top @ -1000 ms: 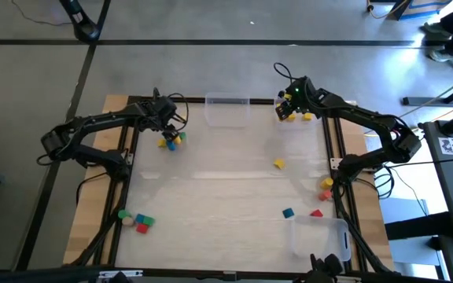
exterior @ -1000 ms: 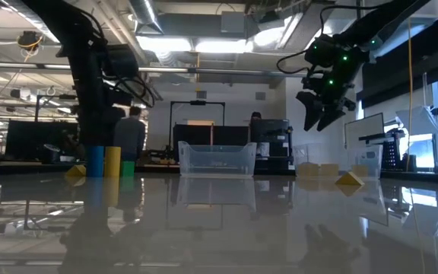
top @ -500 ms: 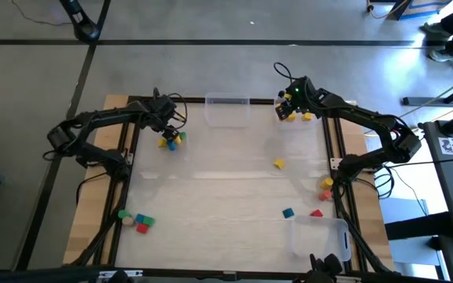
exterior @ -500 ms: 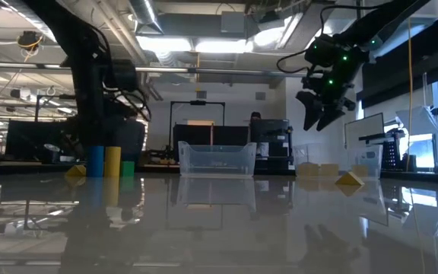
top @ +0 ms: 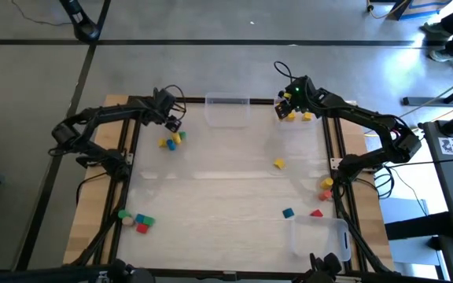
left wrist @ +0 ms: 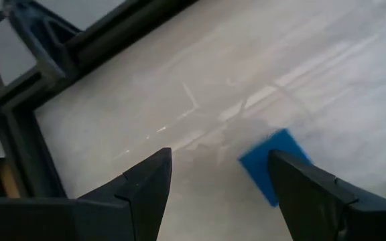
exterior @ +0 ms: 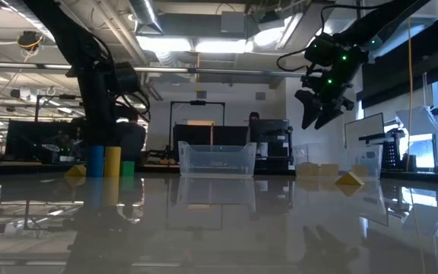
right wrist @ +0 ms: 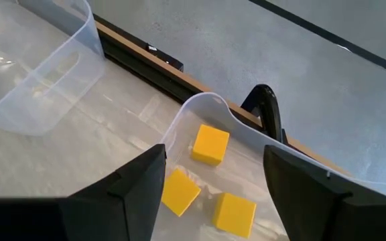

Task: Sort blocks by size
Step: Put the blue square block into the top right transparent bin

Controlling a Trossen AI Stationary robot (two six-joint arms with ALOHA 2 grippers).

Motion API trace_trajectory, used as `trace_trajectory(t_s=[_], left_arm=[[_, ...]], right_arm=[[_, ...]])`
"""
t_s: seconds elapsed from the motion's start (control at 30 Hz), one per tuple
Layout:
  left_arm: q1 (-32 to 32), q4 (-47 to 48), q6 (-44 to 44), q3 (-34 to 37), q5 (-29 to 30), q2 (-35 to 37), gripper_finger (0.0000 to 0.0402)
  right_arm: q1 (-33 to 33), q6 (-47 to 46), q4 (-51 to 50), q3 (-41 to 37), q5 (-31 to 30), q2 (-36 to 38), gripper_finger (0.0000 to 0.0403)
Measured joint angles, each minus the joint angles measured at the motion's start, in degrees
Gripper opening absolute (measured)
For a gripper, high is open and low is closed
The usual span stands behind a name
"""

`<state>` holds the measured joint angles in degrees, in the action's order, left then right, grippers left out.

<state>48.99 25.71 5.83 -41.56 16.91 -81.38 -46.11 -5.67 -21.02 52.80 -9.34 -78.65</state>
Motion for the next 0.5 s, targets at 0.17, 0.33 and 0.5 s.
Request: trace_trajectory(t_s=[0.17, 0.33, 0.5], left_arm=[[0.3, 1.6, -1.4, -0.9, -6.0, 1.6, 0.0235], [0.1, 2.2, 8.5, -1.3, -9.2, 2.4, 0.0235], [0.1, 0.4, 13.8, -0.2, -8.7, 1.4, 0.0235]], right_arm=[[0.0, 0.0, 0.0, 0.0, 0.0, 0.0, 0.0248], [0.0, 0.0, 0.0, 0.0, 0.0, 0.0, 0.0248], [0.0, 0.0, 0.0, 0.0, 0.0, 0.0, 0.0248]])
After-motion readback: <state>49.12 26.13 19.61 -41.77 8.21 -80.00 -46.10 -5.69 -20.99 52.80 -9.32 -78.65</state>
